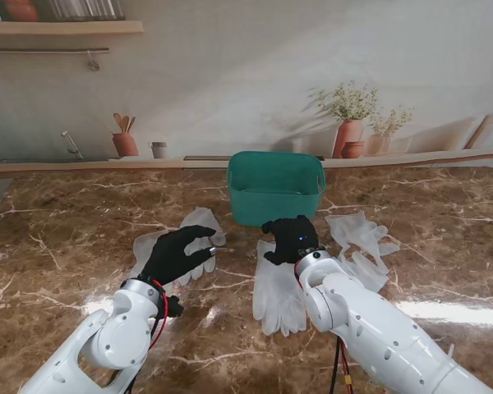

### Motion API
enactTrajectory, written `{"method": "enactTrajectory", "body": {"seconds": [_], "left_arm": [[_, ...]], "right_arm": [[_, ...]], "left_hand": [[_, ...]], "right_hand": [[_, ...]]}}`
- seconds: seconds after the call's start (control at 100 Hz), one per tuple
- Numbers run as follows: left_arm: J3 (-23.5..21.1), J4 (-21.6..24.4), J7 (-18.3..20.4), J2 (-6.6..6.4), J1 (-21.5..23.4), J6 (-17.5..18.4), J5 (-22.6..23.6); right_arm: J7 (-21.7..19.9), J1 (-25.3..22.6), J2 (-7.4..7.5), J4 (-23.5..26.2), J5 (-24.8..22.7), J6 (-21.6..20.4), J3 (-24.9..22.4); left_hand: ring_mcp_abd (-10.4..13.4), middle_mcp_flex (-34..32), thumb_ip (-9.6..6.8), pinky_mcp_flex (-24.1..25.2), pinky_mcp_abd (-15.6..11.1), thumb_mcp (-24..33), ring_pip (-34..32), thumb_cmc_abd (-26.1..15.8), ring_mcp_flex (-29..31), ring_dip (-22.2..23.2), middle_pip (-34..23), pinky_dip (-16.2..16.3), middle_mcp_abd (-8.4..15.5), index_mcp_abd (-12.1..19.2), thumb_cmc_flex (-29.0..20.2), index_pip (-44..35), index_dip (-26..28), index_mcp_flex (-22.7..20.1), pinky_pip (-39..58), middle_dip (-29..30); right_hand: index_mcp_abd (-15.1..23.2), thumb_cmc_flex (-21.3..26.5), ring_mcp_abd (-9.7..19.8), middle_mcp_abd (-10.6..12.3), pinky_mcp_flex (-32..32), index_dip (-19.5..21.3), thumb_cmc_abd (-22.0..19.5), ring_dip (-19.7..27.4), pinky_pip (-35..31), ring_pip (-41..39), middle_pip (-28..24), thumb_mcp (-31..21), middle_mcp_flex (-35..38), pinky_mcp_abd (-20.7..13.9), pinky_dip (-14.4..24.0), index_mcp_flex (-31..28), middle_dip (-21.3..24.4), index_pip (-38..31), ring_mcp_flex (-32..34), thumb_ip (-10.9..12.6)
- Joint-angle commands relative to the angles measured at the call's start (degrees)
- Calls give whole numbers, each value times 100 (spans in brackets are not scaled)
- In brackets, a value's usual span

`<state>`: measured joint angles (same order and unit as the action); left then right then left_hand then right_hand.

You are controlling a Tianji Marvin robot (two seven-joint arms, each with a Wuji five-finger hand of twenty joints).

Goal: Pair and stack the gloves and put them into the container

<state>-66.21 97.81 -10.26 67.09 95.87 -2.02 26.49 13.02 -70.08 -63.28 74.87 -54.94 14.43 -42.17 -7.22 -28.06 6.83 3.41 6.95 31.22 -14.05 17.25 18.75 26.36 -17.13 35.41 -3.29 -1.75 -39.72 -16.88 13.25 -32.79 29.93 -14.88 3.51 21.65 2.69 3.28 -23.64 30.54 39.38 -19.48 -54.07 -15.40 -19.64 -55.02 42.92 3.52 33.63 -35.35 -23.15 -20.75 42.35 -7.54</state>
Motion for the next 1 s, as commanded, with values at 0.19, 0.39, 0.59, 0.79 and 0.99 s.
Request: {"method": "enactTrajectory", "body": {"seconds": [0.19, 0.39, 0.59, 0.79, 0.99], "left_arm": [[-247, 243, 12, -110, 351, 162, 135], [-275, 240, 47, -120, 377, 257, 114], [-273, 207, 16, -110, 366, 351, 69], [-280, 213, 21, -99, 366, 333, -32], [-293, 230, 53, -107, 386, 314, -20]], "right_arm": [[-269, 582, -112, -683, 111, 367, 500], [-383, 884, -137, -984, 124, 638, 882], [-472, 1171, -224, -1358, 350, 841, 1267], [-463, 1268, -298, -1534, 511, 939, 1420], [-277, 1096, -295, -1466, 517, 764, 1223]], "left_hand": [[297, 36, -141, 92, -4, -206, 234, -268, -22, -101, 165, 55, 115, 15, -49, 20, -90, -215, -281, 105], [307, 33, -146, 107, -4, -243, 257, -290, -17, -114, 183, 94, 120, 29, -68, -6, -75, -259, -358, 115], [300, -88, -151, 72, 10, -254, 229, -301, 85, -104, 152, 185, 124, 51, -84, -76, -42, -373, -364, 105], [301, -88, -148, 72, -34, -238, 230, -311, 72, -105, 158, 197, 114, 36, -74, -77, -38, -376, -389, 105], [297, -40, -145, 92, -30, -279, 253, -338, 31, -116, 190, 186, 116, 55, -46, -72, -37, -361, -459, 117]], "right_hand": [[-87, 237, -122, -22, -114, -119, 188, 2, -216, -106, 36, -225, 82, 84, 34, 40, 105, 36, 338, -17], [-85, 266, -145, -34, -292, -164, 186, -274, -644, -422, -21, -256, 132, 63, 272, 33, 77, 9, 540, -36], [-176, 294, -67, -15, -588, -280, 264, -529, -1006, -807, -115, -324, 385, -16, 392, 101, 41, 127, 982, -66], [-193, 356, 195, 512, -648, -559, 598, -2059, -1566, -2979, -2026, -493, 1020, 18, 693, 76, -1731, 134, 1131, -156], [1512, 859, 244, 794, -360, 409, 1237, -2589, -1570, -3577, -2740, -231, 1717, 74, 869, -1384, -3819, -2900, 750, -1197]]}}
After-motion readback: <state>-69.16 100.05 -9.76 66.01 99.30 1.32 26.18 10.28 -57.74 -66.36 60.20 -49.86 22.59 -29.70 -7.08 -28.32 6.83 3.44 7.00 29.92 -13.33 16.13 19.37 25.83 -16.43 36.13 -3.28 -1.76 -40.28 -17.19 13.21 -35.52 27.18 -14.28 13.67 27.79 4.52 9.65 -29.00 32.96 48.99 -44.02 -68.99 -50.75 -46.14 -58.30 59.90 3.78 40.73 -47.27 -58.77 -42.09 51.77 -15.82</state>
